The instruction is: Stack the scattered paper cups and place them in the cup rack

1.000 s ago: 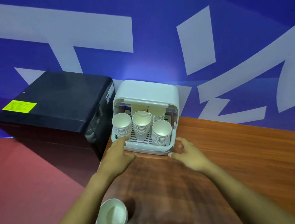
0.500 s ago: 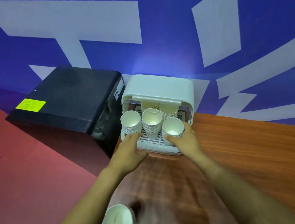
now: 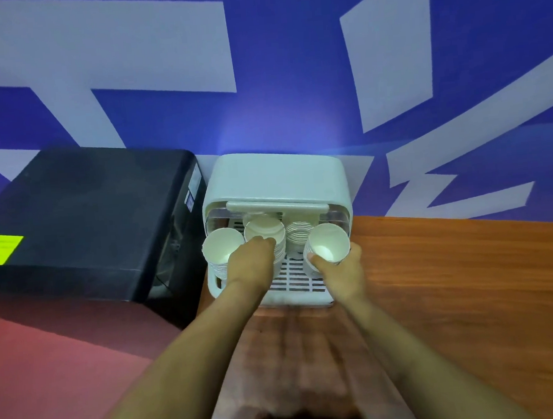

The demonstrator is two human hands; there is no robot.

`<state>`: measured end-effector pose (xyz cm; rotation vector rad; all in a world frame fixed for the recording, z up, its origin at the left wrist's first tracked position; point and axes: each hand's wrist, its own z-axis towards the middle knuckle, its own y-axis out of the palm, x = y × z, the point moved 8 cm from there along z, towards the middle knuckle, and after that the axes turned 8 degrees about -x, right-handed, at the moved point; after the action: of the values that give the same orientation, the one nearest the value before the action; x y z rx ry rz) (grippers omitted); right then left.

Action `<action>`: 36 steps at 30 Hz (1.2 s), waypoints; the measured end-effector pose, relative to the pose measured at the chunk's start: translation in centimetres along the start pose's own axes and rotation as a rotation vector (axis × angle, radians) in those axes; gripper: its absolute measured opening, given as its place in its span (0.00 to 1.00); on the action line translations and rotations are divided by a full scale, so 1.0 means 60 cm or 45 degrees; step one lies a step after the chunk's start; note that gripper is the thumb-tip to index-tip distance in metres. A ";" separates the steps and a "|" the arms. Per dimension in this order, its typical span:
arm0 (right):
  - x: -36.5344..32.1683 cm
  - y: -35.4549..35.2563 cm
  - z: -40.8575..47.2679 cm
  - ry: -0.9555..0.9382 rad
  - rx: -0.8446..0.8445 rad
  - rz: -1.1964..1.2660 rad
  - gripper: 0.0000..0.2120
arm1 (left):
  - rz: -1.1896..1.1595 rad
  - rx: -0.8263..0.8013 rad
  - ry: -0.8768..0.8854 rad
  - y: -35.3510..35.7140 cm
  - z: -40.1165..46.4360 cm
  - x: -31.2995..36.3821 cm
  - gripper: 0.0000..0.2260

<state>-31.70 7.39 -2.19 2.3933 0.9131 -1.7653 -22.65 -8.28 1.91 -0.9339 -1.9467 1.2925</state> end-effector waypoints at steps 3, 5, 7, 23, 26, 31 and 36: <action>-0.003 0.001 0.011 0.039 0.082 0.063 0.37 | 0.013 0.005 0.022 -0.004 0.008 0.000 0.13; 0.000 0.005 0.015 0.065 0.113 0.088 0.36 | 0.037 -0.003 0.035 0.001 0.009 0.003 0.14; 0.009 0.008 0.018 0.078 0.105 0.082 0.37 | 0.034 -0.018 0.029 0.006 0.008 0.004 0.14; 0.034 0.027 -0.157 0.004 -0.748 -0.371 0.19 | -0.656 -0.011 0.322 -0.014 -0.183 -0.076 0.20; 0.069 0.058 -0.218 -0.064 -0.961 -0.561 0.23 | -0.671 -0.091 0.309 0.043 -0.235 -0.121 0.17; 0.116 0.103 -0.300 -0.152 -1.117 -0.894 0.34 | -0.660 -0.317 0.415 0.151 -0.315 -0.153 0.23; 0.141 0.146 -0.357 -0.278 -1.185 -0.990 0.41 | -0.748 -0.436 0.544 0.218 -0.370 -0.143 0.34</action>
<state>-7.56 11.45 -4.75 1.2947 2.1749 -1.1907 2.78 -0.59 -3.87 -0.6422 -1.9113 0.3983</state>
